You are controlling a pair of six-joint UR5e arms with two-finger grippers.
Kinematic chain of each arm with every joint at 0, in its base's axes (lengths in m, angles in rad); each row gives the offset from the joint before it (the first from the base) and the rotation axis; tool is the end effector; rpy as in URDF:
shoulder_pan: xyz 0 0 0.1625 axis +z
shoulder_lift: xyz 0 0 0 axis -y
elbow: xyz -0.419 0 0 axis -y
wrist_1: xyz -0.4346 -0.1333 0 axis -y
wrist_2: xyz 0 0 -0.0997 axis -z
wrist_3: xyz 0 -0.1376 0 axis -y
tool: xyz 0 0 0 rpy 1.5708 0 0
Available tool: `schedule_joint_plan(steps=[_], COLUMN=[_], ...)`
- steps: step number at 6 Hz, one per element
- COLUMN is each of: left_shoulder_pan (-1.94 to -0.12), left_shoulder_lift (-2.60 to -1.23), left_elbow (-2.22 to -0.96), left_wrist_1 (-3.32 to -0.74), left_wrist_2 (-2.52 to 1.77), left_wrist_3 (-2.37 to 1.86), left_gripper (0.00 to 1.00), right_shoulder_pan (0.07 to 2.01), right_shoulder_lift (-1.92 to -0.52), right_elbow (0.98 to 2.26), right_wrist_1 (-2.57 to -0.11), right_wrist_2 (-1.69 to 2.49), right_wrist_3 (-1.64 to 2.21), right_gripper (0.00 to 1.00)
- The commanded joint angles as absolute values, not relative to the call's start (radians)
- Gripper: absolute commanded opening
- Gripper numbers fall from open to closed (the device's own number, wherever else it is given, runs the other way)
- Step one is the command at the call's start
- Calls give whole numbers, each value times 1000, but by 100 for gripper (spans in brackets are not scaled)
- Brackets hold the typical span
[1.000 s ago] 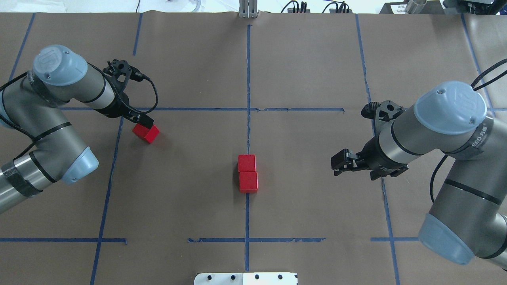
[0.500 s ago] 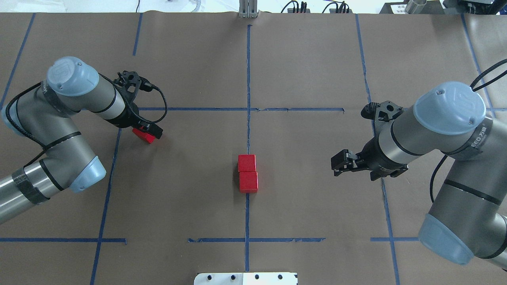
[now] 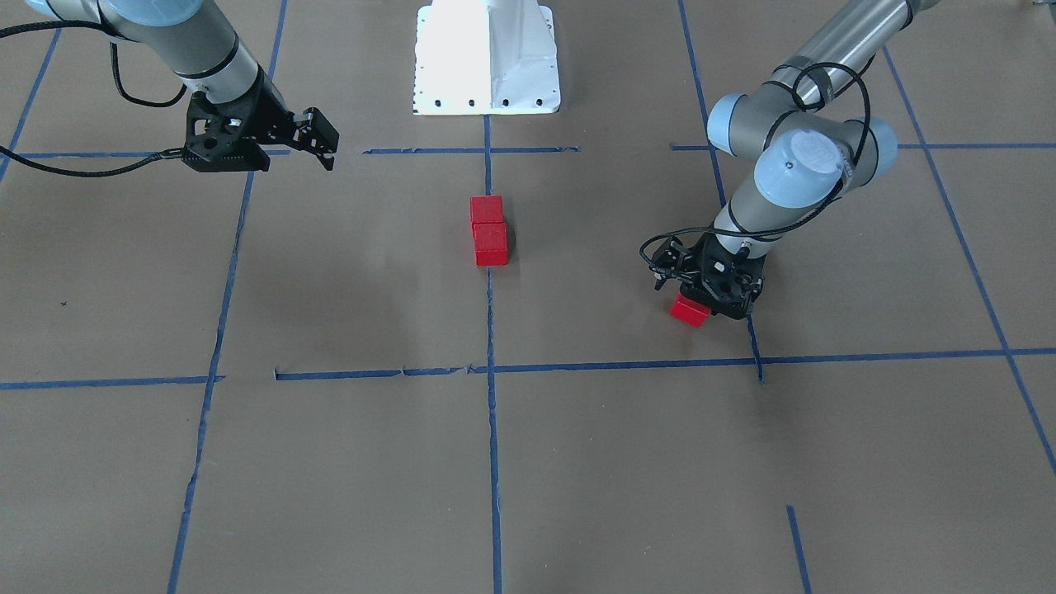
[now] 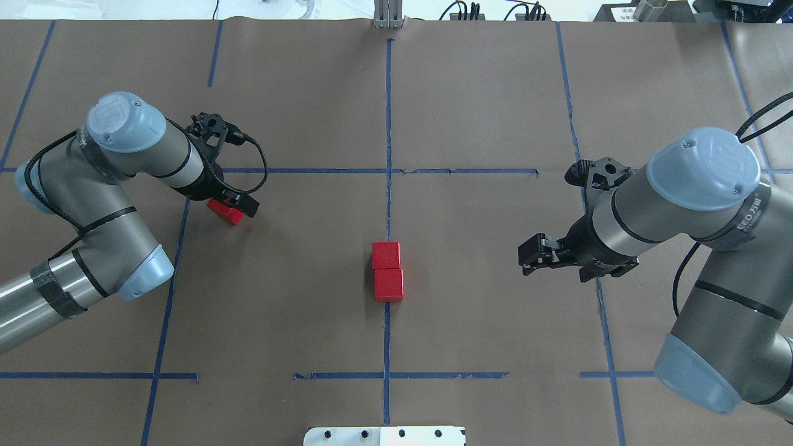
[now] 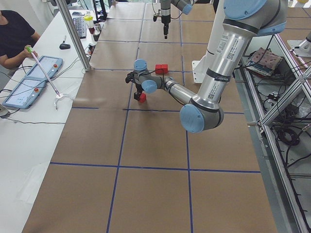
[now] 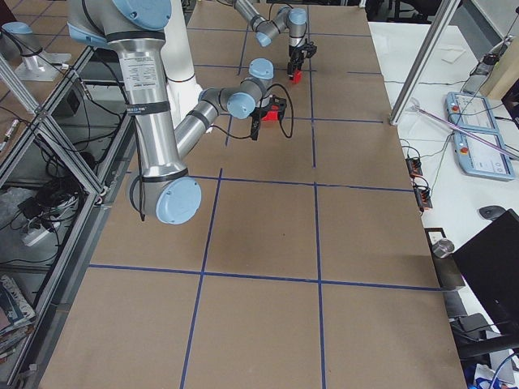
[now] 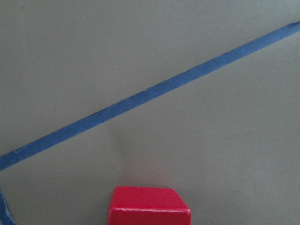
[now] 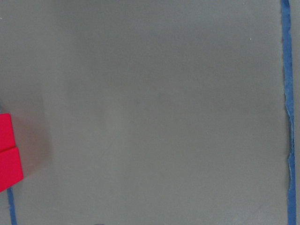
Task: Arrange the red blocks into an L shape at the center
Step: 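Lower the left gripper and grasp the last red cube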
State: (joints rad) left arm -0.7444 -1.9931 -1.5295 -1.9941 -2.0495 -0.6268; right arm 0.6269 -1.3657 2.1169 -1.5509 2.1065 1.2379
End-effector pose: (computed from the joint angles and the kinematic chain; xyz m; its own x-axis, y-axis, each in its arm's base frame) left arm 0.4912 -0.5476 0.3960 0.5886 0.4352 -0.6813 -0.2036 0.8954 0.3960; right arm -0.4140 -0.3778 0.2915 0.6196 0.1018 0.7783 -0.0147 0.9929 -0.1182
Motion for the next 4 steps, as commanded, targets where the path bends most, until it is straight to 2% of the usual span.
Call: schedule_joint_plan(steps=[1, 2, 3, 4], left_shoulder_pan=[-739, -726, -726, -726], left_shoulder_lift=[-1997, -1990, -1994, -2023], left_elbow=[-1528, -1528, -1532, -1561], left_wrist_1=[-1988, -1987, -1968, -1898], left_wrist_2=[-1982, -1962, -1919, -1919], left_wrist_3=[-629, -630, -637, -685], left_gripper=[54, 33, 5, 0], right_shoulder_pan=[626, 626, 626, 626], right_shoulder_lift=[-1361, -1361, -1361, -1359], right_elbow=[2117, 2117, 2118, 2120], right_wrist_1=[-1551, -1551, -1551, -1551], right_wrist_2=[2106, 2106, 2108, 2108], right_wrist_3=[1238, 1238, 1238, 1238], right_gripper=[100, 100, 100, 100])
